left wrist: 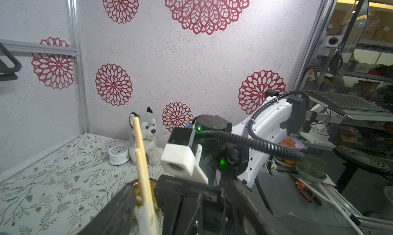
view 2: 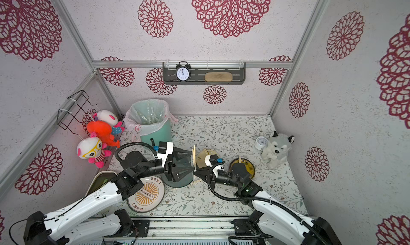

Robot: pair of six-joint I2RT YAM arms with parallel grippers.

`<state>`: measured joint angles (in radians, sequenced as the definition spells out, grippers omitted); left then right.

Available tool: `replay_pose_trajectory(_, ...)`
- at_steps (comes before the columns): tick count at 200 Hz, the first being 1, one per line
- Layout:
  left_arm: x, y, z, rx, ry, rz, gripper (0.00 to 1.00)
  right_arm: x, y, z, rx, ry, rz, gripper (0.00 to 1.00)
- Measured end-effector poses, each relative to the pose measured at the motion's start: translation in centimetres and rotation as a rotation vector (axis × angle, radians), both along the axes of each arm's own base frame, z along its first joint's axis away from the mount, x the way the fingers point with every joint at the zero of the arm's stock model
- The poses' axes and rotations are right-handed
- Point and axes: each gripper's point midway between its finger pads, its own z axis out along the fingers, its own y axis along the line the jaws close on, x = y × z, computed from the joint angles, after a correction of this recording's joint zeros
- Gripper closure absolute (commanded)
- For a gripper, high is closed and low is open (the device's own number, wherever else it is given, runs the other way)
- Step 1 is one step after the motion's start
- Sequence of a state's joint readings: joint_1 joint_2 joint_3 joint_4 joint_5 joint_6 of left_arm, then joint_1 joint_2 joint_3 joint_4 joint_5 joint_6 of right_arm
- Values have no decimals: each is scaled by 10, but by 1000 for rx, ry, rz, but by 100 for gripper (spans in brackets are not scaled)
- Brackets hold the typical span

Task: Remove the packaging of disposable chopsticks
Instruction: Remove the packet bag from the disposable chopsticks.

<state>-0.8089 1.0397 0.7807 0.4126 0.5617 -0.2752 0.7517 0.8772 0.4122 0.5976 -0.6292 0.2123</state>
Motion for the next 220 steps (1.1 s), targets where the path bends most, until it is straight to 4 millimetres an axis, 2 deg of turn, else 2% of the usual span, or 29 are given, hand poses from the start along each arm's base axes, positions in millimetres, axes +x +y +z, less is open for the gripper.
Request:
replay_pose_trajectory(16, 7, -3, -4, 14, 8, 14, 42, -2, -2, 7, 19, -20, 0, 100)
replay_pose_trajectory(44, 15, -9, -22, 47, 53, 17, 67, -6, -5, 17, 45, -49, 1, 100)
replay_pose_trajectory(65, 15, -9, -29, 51, 61, 9, 69, -6, -5, 16, 44, -47, 2, 100)
replay_pose_trajectory(88, 13, -9, -30, 48, 63, -7, 81, -5, -5, 15, 41, -44, 2, 100)
replay_pose_trajectory(99, 11, -9, -29, 47, 65, -20, 81, -5, -4, 14, 40, -42, 3, 100)
replay_pose_trajectory(107, 10, -10, -29, 45, 64, -28, 76, -5, -4, 13, 38, -41, 3, 100)
replay_pose_trajectory(121, 8, -11, -30, 42, 68, -45, 56, -5, -3, 12, 35, -38, 5, 100)
replay_pose_trajectory(126, 8, -12, -31, 43, 65, -48, 51, -5, -3, 11, 34, -37, 5, 100)
replay_pose_trajectory(146, 8, -12, -33, 45, 77, -57, 50, -4, -2, 9, 29, -31, 6, 100)
replay_pose_trajectory(153, 8, -12, -32, 43, 75, -57, 52, -4, -2, 9, 27, -29, 6, 100)
replay_pose_trajectory(179, 6, -11, -25, 33, 65, -73, 74, -4, -1, 7, 24, -26, 8, 100)
replay_pose_trajectory(201, 5, -11, -15, 20, 42, -80, 80, -4, -1, 8, 25, -28, 8, 100)
replay_pose_trajectory(220, 6, -13, -16, 20, 47, -83, 92, -4, -1, 8, 25, -28, 8, 100)
